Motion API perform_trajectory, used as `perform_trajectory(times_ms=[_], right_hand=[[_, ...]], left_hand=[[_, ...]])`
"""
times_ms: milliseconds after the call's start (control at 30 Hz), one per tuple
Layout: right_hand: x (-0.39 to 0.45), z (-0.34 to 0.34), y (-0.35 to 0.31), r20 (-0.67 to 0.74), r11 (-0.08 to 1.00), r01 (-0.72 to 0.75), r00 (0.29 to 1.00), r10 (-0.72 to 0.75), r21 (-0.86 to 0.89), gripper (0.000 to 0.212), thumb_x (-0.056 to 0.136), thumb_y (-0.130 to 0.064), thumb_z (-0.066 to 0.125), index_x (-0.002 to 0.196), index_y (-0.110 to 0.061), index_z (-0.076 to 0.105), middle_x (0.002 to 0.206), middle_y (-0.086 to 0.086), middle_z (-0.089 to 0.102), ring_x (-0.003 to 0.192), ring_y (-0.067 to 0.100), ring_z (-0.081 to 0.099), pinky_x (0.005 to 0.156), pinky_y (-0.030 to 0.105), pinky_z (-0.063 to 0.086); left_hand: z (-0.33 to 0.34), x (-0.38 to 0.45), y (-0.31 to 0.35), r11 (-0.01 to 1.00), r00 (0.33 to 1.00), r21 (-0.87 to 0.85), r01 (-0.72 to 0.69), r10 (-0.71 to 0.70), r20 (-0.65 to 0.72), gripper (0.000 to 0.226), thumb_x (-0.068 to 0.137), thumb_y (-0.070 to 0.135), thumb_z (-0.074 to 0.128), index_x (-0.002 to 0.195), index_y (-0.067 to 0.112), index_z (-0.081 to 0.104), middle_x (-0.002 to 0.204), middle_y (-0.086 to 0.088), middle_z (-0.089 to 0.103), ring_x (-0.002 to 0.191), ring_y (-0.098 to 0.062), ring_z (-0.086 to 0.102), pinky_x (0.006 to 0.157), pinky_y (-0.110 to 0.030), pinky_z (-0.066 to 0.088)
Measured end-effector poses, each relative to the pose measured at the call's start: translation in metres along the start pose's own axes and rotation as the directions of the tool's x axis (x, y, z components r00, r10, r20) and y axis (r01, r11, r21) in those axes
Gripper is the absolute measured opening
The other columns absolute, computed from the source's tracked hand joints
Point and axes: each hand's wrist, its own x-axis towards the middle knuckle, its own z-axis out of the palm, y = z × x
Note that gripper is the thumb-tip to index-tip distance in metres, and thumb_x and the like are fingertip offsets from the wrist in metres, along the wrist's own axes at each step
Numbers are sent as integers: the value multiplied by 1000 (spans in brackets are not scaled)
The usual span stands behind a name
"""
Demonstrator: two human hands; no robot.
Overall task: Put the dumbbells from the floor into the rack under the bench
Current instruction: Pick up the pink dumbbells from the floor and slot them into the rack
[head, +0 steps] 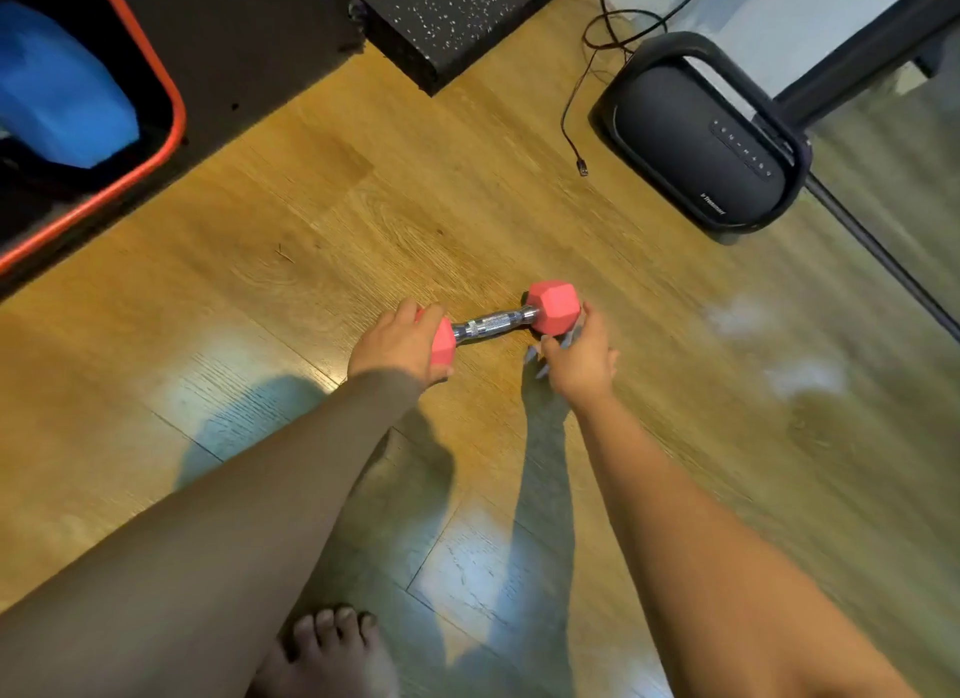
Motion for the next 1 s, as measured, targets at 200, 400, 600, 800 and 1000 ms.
perform_trajectory(times_ms=[200, 400, 600, 800, 1000], right_hand=[[9, 17, -22, 70, 953, -131, 991, 116, 272, 62, 80, -32, 77, 133, -22, 47, 116, 0, 63, 110, 27, 61, 96, 50, 51], [-21, 85, -81, 116, 977, 169, 976, -184, 132, 52, 68, -55, 72, 99, -25, 42, 98, 4, 63, 89, 27, 62, 76, 50, 53], [-85, 151, -169, 231, 926, 377, 899, -373, 30, 55, 72, -51, 68, 106, -14, 45, 106, 9, 59, 99, 32, 58, 80, 46, 50], [-121, 186, -205, 376, 891, 454, 823, -426, 17, 57, 73, -38, 65, 117, -12, 40, 114, 11, 56, 106, 34, 56, 88, 51, 49], [-118, 191, -211, 408, 822, 570, 750, -520, 1, 82, 78, -21, 67, 147, -10, 25, 132, 13, 50, 122, 32, 49, 101, 46, 44]], left_hand=[[-14, -9, -25, 998, 999, -69, -5, 7, 32, 72, 75, 45, 78, 135, 32, 40, 127, -1, 43, 118, -25, 46, 89, -38, 46], [-62, -51, -125, 992, 991, -65, 108, -112, -69, 72, 73, 46, 78, 135, 36, 42, 126, 6, 44, 115, -22, 44, 88, -38, 45], [-100, -123, -214, 937, 943, -213, 276, -307, -129, 68, 80, 30, 76, 140, 30, 43, 131, 3, 43, 122, -22, 42, 104, -39, 37], [-97, -176, -241, 882, 867, -339, 328, -424, -263, 67, 82, 25, 73, 141, 32, 40, 140, 8, 36, 130, -16, 39, 112, -32, 30], [-86, -164, -228, 710, 702, -540, 451, -657, -277, 92, 69, 41, 84, 144, 27, 32, 134, 12, 34, 118, -7, 43, 107, -30, 36]])
